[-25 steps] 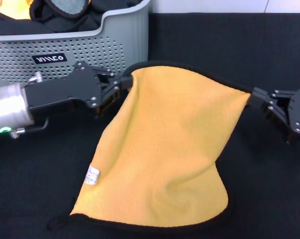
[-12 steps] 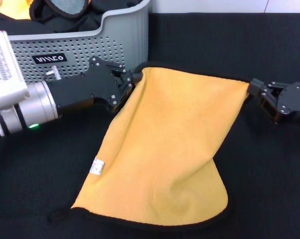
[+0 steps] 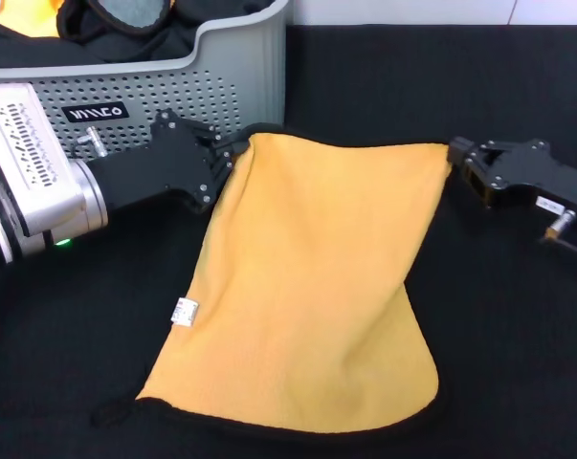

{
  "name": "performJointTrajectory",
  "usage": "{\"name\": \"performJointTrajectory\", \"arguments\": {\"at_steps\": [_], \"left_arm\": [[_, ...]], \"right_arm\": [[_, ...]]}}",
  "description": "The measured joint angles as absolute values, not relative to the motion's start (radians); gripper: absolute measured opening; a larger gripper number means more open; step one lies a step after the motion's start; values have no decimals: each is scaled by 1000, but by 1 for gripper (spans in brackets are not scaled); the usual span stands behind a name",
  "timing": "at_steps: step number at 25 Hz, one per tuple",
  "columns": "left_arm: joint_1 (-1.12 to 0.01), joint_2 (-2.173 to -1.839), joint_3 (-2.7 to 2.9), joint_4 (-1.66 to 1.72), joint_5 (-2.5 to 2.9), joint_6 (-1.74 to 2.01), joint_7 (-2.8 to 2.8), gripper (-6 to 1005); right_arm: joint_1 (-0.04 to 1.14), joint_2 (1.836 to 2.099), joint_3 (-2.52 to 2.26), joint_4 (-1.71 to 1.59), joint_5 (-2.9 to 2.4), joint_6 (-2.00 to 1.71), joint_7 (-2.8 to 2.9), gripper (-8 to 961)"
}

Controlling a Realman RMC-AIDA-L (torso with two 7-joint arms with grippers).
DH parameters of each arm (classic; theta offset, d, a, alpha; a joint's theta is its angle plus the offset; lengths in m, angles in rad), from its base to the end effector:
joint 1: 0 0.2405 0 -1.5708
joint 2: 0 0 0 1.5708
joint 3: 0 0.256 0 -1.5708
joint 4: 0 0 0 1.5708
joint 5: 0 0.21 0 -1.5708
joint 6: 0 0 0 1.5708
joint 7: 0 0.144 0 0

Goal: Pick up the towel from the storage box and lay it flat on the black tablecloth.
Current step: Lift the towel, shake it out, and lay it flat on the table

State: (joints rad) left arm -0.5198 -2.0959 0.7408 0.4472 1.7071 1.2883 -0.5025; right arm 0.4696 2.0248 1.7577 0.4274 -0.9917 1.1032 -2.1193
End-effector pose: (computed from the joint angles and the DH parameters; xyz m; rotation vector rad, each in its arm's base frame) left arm -0.2760 0.3454 -0.0267 -2.4136 0.1526 -0.5089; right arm 0.2657 0.3533 -0.0340 -2.3513 0.6003 0.8310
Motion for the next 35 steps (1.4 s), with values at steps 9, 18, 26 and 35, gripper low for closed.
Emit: {"name": "performJointTrajectory", "arguments": {"at_steps": [9,18,26,35], "left_arm": [[-465,-2097,739,445,1608,1255,-401,46],[-447,-2101,742,410,1603,1175,-279,47],[-493,-2100,744,309,1514,1069,-101,48],[-531,-2104,745,221,1418,974,-15,50]], "right_arm": [[576,2029,1719,416,-977,979,-2138,1],[645,2028,1586,401,-904,866,-2134,2],[655,2028,1503,397,-814,770,-2157,1],[640,2028,1507,406,-813,720,-2148,53]]}}
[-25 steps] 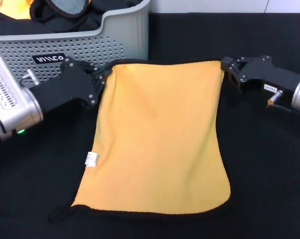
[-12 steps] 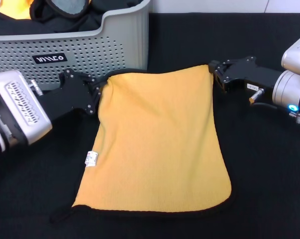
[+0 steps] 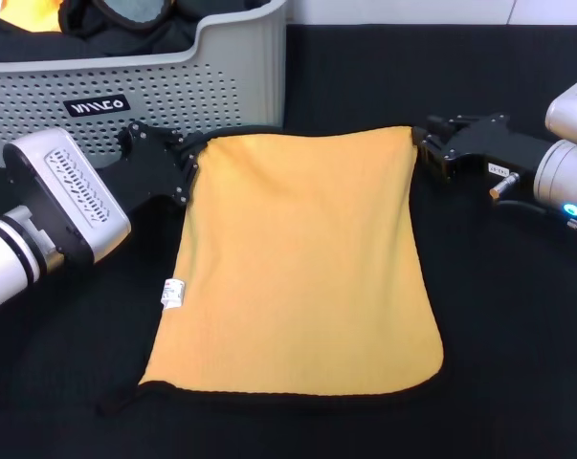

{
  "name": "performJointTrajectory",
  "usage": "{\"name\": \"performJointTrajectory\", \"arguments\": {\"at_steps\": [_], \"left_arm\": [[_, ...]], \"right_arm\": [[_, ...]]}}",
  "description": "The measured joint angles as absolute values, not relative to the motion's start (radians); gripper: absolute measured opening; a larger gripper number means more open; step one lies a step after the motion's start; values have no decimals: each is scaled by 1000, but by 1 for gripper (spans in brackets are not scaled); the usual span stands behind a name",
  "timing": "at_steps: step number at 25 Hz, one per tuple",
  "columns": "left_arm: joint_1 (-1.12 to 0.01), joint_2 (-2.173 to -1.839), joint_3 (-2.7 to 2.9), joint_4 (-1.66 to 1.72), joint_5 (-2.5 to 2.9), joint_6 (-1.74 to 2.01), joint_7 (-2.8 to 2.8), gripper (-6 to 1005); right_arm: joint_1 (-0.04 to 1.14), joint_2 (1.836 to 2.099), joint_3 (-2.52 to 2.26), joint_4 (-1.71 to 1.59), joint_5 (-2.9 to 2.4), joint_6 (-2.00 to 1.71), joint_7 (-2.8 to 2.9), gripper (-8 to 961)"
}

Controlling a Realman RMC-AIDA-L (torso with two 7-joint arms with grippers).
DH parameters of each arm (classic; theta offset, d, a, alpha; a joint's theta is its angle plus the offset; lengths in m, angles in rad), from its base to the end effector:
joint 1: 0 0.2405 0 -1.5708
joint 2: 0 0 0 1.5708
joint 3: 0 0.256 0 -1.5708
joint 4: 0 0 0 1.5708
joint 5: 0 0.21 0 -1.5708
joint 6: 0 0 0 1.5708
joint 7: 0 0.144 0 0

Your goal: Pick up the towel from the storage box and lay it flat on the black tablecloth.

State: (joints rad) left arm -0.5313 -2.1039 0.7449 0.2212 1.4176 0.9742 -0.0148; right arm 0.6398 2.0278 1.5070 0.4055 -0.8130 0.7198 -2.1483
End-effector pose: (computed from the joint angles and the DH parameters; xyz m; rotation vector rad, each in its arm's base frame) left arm -0.3173 0.3510 -0.0489 -2.1943 0.1651 -0.1473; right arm 0.2399 0.4038 -0.0625 -2.3384 0.5667 0.5359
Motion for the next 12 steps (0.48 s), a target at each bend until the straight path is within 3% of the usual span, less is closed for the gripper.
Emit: {"name": "performJointTrajectory", "arguments": {"at_steps": [3,12], "left_arm": [[-516,-2105,745,203,1398,957,-6,50],[-412,-2103,740,192,1307,1121,-11,258]], "right_arm": [[612,2028,1505,430,-813,752,-2160,130],[471,2021,1566,518,-812,998,-2255,504]]}}
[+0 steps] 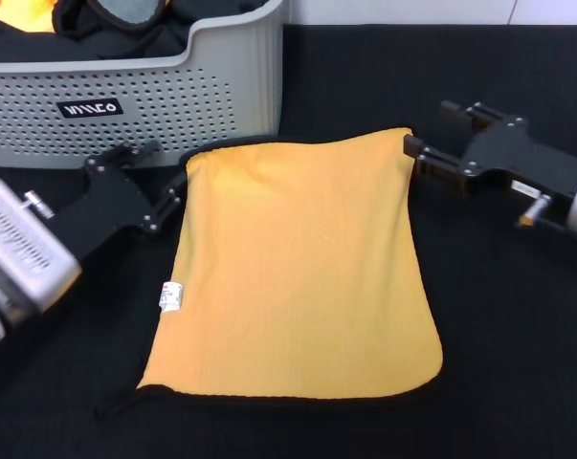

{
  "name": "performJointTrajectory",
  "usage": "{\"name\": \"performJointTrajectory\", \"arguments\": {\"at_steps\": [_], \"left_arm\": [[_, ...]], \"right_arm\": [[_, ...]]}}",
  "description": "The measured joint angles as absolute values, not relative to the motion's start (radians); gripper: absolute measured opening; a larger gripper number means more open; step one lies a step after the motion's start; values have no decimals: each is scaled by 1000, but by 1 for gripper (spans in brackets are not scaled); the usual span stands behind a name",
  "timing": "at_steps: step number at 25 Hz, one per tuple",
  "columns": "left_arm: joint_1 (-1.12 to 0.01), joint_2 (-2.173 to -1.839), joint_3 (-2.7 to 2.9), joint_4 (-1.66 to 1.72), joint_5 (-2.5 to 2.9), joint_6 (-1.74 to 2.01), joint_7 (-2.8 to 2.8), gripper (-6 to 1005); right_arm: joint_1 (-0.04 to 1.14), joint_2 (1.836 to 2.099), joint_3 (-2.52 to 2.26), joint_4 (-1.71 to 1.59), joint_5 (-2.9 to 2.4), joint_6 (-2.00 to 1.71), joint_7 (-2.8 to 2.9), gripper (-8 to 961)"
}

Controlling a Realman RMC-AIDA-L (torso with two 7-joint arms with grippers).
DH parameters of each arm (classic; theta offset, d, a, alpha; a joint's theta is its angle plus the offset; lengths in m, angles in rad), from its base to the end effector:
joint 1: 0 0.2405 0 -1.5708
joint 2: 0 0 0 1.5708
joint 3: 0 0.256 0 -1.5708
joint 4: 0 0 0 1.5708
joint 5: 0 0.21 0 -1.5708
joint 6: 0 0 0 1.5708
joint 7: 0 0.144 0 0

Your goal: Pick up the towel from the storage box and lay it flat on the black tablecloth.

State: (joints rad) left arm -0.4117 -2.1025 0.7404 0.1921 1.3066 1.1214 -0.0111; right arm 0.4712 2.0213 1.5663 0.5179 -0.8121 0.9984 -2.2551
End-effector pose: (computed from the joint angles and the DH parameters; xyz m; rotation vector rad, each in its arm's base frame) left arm -0.3385 0.3114 -0.0402 -2.1053 0.0235 -0.2748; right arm 0.2411 0.3636 -0.0419 -2.3554 0.4070 0.7921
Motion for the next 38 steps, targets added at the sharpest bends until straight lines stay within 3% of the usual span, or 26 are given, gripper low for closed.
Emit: {"name": "performJointTrajectory", "arguments": {"at_steps": [2,5,10,13,18,22,29,38], "left_arm": [[-379,-2100,739,194,1287,1196,-16,317],[-319,-2097,739,206,1267,1335,-67,553],[-257,-2092,747,269,1294,1561,-321,798],[-257,-2084,750,331,1390,1690,-593,815],[-307,-2067,757,441,1561,1781,-989,832],[-342,-2063,762,462,1645,1833,-1086,831],[-353,-2076,800,471,1676,1842,-1074,831],[-355,-2078,793,472,1665,1842,-1059,829]], "right_arm": [[438,2022,1599,519,-812,1087,-2295,585],[395,2020,1629,516,-812,1224,-2355,641],[347,2010,1658,506,-812,1443,-2400,734],[336,1982,1652,509,-820,1541,-2347,732],[352,1913,1651,535,-934,1707,-2193,730],[334,1882,1653,619,-1038,1740,-2116,728],[337,1873,1656,663,-1116,1746,-2076,727],[378,1882,1656,654,-1159,1745,-2075,726]]}}
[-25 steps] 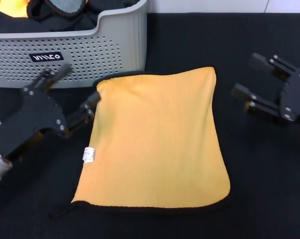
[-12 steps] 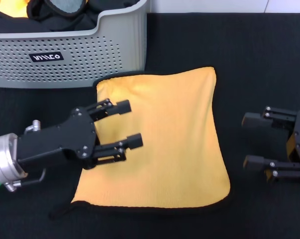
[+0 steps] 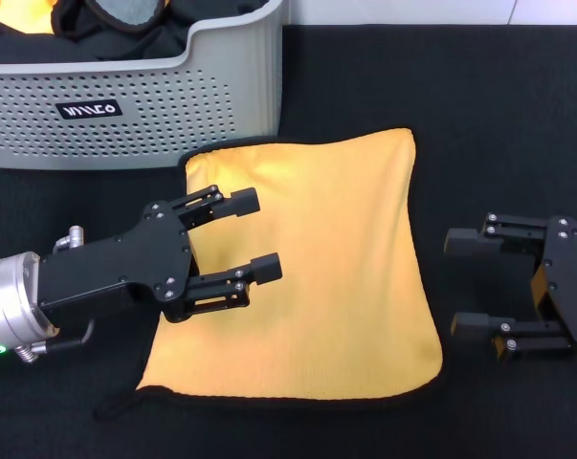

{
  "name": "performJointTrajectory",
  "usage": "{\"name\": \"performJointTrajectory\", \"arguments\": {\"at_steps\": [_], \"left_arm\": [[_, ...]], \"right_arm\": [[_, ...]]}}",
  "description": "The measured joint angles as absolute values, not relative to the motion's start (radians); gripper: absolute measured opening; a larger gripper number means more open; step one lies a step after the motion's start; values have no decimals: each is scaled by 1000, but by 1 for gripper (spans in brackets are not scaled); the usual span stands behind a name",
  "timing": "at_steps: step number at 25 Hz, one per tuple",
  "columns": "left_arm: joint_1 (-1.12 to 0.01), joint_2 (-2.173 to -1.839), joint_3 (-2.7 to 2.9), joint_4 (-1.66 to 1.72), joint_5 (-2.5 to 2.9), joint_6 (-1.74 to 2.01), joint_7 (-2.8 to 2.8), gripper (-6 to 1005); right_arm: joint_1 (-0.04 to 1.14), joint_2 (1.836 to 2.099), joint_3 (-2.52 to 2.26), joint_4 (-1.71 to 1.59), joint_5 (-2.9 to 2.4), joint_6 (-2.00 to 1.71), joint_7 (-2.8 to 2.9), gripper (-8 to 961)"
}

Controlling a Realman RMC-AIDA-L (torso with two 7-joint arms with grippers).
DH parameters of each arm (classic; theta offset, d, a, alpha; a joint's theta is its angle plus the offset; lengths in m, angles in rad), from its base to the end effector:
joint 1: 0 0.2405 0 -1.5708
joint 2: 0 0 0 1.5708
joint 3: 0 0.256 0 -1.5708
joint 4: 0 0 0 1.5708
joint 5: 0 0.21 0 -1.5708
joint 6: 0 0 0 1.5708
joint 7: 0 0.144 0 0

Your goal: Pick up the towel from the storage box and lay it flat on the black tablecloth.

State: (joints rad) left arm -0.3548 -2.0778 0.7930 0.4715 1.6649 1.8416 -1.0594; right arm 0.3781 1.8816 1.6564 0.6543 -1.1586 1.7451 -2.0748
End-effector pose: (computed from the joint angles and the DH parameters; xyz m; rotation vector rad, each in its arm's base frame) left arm -0.2662 0.2524 -0.0062 -2.6329 -0.4263 -1.2460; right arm 0.2308 0.2727 0.0175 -2.8949 0.0428 1.1589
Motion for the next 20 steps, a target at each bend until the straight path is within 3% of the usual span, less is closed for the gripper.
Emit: {"name": "performJointTrajectory", "arguments": {"at_steps": [20], "left_arm": [[-357,-2080,793,467,1657,1841,-1038,828]], "right_arm": [[379,1891,1657,647,-1174,1742,-2085,724]]}}
